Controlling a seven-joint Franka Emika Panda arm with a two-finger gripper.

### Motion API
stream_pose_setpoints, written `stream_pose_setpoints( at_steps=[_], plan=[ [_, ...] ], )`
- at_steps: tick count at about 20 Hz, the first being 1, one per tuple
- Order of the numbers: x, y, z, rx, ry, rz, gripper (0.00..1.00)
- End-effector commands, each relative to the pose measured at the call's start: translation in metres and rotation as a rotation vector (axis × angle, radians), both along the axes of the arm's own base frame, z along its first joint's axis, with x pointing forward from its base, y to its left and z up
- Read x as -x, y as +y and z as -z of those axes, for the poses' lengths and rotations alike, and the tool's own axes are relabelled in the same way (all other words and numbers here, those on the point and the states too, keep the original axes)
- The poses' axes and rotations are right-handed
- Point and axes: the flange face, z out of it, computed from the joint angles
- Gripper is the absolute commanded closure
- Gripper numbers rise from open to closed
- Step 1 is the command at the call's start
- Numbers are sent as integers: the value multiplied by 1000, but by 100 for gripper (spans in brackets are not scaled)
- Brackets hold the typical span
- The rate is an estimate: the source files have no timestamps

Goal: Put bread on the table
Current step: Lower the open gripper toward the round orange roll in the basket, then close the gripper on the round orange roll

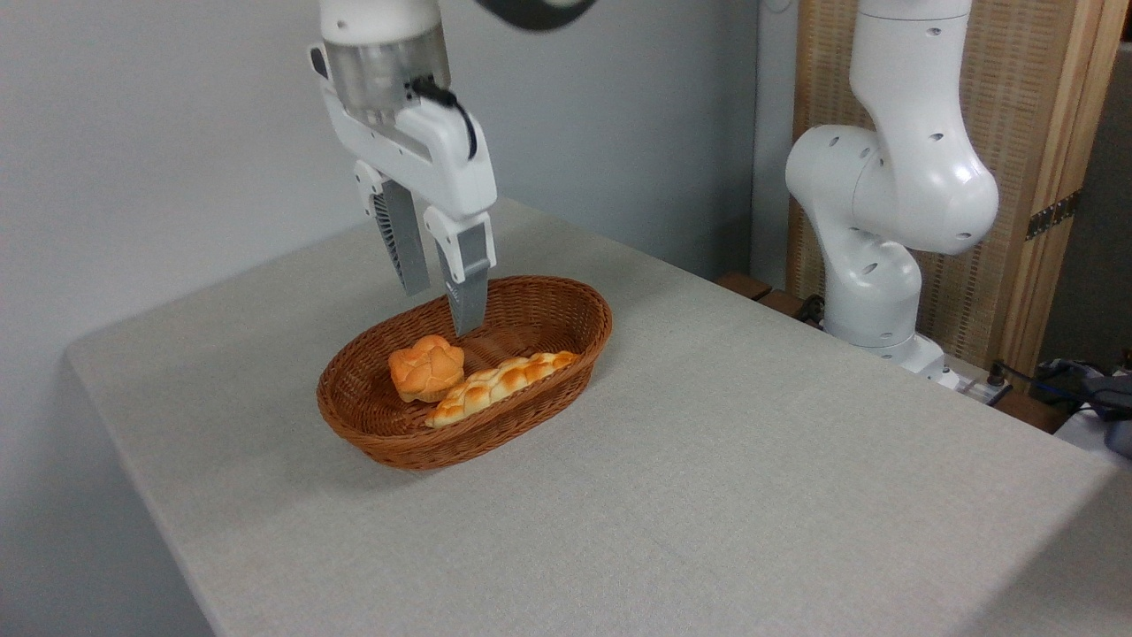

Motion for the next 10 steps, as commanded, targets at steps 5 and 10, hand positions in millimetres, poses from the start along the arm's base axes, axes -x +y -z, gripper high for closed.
stream_pose_setpoints(
  at_steps=[5, 10],
  plan=[
    [23, -52, 61, 43, -28, 74, 0],
    [29, -74, 87, 54, -56, 103, 0]
  ],
)
